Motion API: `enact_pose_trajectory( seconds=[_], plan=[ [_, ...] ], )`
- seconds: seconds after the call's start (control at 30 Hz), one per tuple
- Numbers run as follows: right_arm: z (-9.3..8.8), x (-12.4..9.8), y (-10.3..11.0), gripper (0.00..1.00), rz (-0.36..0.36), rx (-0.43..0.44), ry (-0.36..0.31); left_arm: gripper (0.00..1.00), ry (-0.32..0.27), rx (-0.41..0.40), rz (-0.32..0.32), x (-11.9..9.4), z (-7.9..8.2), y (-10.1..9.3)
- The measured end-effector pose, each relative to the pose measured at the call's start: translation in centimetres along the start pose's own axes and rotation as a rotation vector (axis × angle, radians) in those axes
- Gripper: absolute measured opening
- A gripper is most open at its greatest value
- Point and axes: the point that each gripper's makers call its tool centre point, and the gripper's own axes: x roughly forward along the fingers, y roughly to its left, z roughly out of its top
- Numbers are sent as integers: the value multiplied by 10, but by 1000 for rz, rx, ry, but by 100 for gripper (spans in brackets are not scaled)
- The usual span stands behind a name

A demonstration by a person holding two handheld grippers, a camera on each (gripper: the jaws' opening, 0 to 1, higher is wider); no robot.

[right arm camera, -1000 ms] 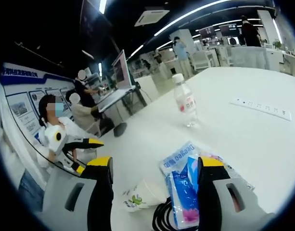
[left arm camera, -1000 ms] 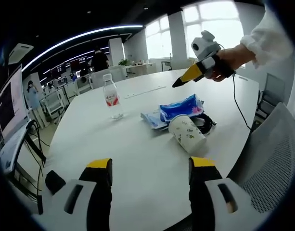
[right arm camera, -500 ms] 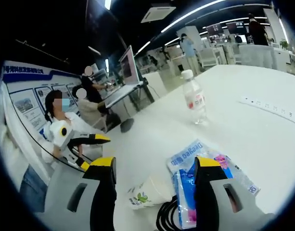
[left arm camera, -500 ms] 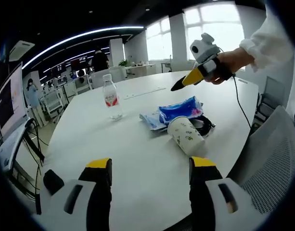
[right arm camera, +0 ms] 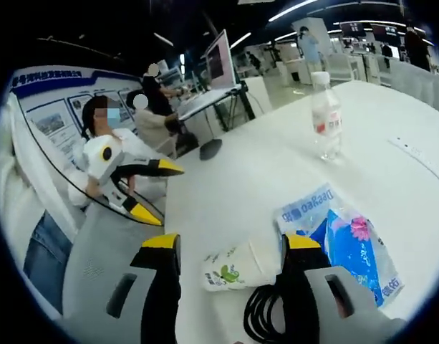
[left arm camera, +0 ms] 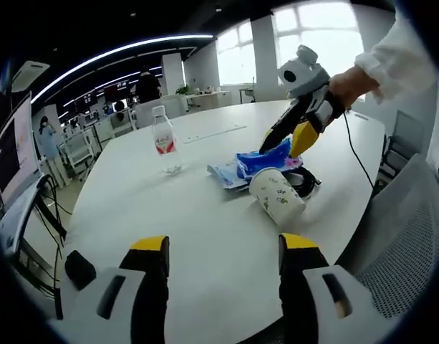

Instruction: Arrange the tabletop items into an orderly group along one side of the table until the central work area is clear of visible clutter.

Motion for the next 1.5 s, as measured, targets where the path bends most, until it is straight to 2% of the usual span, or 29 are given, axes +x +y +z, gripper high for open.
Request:
enact_pose_trajectory(
  seconds=[0.23, 0.37, 0.47, 0.53, 0.6, 0.63, 0.8, 0.93, 1.03, 1.13, 1.17, 1.23, 1.3, 1.5],
  plan=[
    [-19, 14, -6, 44, -16, -11, 97, 60, 11, 7, 0, 0, -2, 0],
    [-21, 15, -6, 35, -11, 25, 98, 59, 17, 9, -3, 1, -3, -1],
    [-26, 17, -6, 32, -13, 9, 122, 58, 21, 10, -4, 1, -3, -1],
    [-28, 17, -7, 26, -14, 11, 131, 57, 22, 11, 0, 0, -4, 0],
    [-31, 17, -6, 16, -6, 20, 136, 57, 22, 10, 4, 0, -4, 1],
    [-31, 18, -5, 12, 0, 24, 135, 57, 23, 8, 5, 0, -4, 1],
    [-30, 19, -2, 8, 7, 66, 120, 56, 30, 16, 9, 0, -5, 1],
    [-19, 20, 9, 2, 64, 210, 56, 56, 32, 18, 10, 0, -5, 2],
    [-15, 17, 17, 0, 89, 204, 33, 56, 34, 18, 10, 0, -6, 2],
    [-13, 15, 28, 0, 131, 278, 16, 56, 33, 19, 10, 0, -6, 2],
    [-13, 15, 24, 0, 115, 251, 11, 56, 33, 19, 11, 0, -6, 2],
    [-16, 14, 31, 0, 140, 285, 19, 56, 34, 20, 11, 0, -6, 2],
    [-17, 13, 36, 0, 138, 276, 22, 56, 33, 20, 11, 0, -6, 2],
    [-5, 6, 38, 0, 118, 251, -24, 56, 37, 25, 11, 0, -6, 2]
  ],
)
